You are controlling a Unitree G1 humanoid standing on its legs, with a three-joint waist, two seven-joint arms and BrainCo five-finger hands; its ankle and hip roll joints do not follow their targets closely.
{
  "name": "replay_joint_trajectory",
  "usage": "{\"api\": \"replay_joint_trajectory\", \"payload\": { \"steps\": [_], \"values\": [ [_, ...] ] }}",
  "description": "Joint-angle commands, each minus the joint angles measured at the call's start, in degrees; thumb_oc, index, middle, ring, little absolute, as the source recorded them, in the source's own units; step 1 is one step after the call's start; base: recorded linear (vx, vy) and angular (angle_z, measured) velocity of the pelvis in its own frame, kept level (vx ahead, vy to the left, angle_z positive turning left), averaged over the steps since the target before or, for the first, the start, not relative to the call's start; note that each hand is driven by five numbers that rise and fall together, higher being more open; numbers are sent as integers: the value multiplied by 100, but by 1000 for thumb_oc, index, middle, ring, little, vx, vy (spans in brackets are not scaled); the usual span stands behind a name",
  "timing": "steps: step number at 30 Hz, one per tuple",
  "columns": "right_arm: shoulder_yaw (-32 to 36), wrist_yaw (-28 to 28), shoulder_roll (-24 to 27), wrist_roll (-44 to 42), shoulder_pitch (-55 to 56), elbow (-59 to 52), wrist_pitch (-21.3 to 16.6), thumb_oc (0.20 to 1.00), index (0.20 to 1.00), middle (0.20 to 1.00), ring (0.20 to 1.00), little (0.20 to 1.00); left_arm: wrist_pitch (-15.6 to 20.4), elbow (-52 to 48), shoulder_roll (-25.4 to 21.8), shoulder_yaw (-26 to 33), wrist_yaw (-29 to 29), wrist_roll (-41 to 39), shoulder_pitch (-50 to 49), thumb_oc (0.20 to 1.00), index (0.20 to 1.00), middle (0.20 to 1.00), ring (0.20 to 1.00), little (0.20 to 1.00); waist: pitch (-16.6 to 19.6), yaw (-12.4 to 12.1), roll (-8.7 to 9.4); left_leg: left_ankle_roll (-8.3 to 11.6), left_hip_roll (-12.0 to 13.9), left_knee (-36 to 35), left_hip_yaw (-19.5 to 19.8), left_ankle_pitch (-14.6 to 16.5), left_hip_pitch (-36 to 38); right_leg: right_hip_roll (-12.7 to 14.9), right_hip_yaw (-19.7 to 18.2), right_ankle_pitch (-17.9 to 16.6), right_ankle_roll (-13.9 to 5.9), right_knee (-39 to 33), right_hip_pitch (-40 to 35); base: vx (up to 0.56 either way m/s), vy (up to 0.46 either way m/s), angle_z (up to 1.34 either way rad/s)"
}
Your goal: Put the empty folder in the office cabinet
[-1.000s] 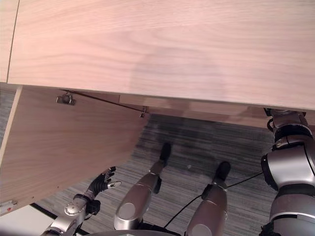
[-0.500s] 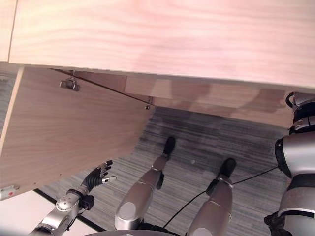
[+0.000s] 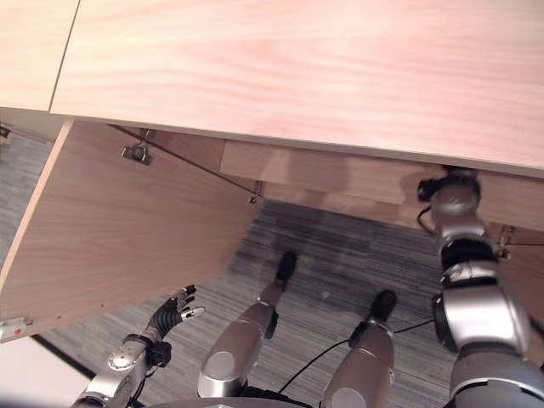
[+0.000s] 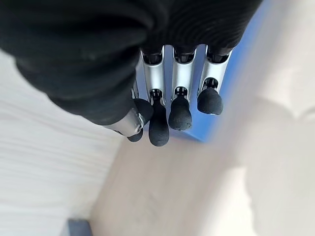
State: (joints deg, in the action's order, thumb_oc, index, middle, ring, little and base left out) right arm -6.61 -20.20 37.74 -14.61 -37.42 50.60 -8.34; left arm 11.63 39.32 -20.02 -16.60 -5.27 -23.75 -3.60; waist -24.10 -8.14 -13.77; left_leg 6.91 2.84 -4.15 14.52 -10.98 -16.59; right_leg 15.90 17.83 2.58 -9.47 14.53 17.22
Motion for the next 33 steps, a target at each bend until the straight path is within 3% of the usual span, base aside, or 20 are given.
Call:
{"api": "replay_joint_trajectory", "payload": {
  "steps": [1, 3, 8, 15, 16, 24, 29, 31, 32, 33],
  "values": [
    [-62, 9, -297, 278, 746, -504, -331, 200, 200, 200, 200, 200, 3, 559, -234, 101, 128, 125, -107, 1000, 1000, 1000, 1000, 1000, 319, -11, 462, 217, 223, -17, -649, 680, 525, -132, -214, -260, -204, -813, -553, 127, 62, -24],
    [126, 213, -821, 513, 1890, -989, -329, 200, 200, 200, 200, 200, -83, 946, -96, 417, 154, 319, -170, 1000, 1000, 1000, 1000, 1000, 549, 165, 659, 193, 264, -21, -749, 760, 770, -164, -252, -307, -219, -972, -800, 168, 60, -28],
    [72, 677, -1561, 771, 3261, -833, -170, 200, 200, 200, 200, 200, -119, 1631, 30, 823, 244, 686, -224, 1000, 1000, 1000, 1000, 1000, 1092, 443, 978, 147, 249, -63, -931, 952, 1281, -202, -300, -460, -261, -1397, -1328, 131, 32, -25],
    [-466, 1178, -2034, 1075, 3711, 138, 120, 200, 200, 200, 200, 200, -120, 2156, 236, 1010, 373, 854, -184, 1000, 1000, 1000, 1000, 1000, 1594, 571, 1197, 24, 196, -72, -1220, 1199, 1881, -185, -483, -549, -318, -1529, -1755, 77, 67, -34],
    [-519, 1224, -2112, 1097, 3695, 478, 192, 1000, 1000, 1000, 1000, 1000, -137, 2287, 270, 1000, 380, 894, -147, 1000, 1000, 1000, 1000, 1000, 1677, 576, 1231, 0, 187, -74, -1245, 1233, 1964, -170, -490, -556, -333, -1527, -1816, 28, 60, -9],
    [-585, 1343, -2311, 1070, 3621, 1139, 324, 1000, 1000, 1000, 1000, 1000, -176, 2476, 390, 893, 434, 1014, -15, 1000, 1000, 1000, 1000, 1000, 1807, 554, 1330, -84, 146, -58, -1260, 1337, 2187, -98, -446, -495, -367, -1276, -1945, 7, 41, -2],
    [-719, 1376, -2397, 1152, 3467, 1189, 424, 1000, 1000, 1000, 1000, 1000, -216, 2436, 382, 855, 514, 1016, 90, 1000, 1000, 1000, 1000, 1000, 1654, 482, 1312, -219, 151, -4, -1146, 1365, 2342, -8, -323, -374, -449, -250, -1726, -57, 36, 10],
    [-705, 1358, -2426, 1097, 3377, 1136, 429, 1000, 1000, 1000, 1000, 1000, -228, 2388, 354, 814, 573, 1012, 195, 1000, 1000, 1000, 1000, 1000, 1556, 501, 1319, -227, 121, 57, -920, 1290, 2248, -181, -701, -377, -551, 45, -1646, -88, -46, 12],
    [-705, 1358, -2426, 1097, 3377, 1136, 429, 1000, 1000, 1000, 1000, 1000, -228, 2388, 354, 814, 573, 1012, 195, 1000, 1000, 1000, 1000, 1000, 1560, 502, 1319, -227, 121, 57, -919, 1289, 2244, -181, -700, -379, -551, 43, -1643, -93, -46, 22],
    [-706, 1361, -2454, 1031, 3394, 1101, 406, 1000, 1000, 1000, 1000, 1000, -223, 2363, 356, 752, 598, 1035, 251, 1000, 1000, 1000, 1000, 1000, 1555, 536, 1323, -250, 60, 103, -699, 1238, 2121, -445, -1162, -218, -540, 39, -1670, -105, -57, 63]
  ]
}}
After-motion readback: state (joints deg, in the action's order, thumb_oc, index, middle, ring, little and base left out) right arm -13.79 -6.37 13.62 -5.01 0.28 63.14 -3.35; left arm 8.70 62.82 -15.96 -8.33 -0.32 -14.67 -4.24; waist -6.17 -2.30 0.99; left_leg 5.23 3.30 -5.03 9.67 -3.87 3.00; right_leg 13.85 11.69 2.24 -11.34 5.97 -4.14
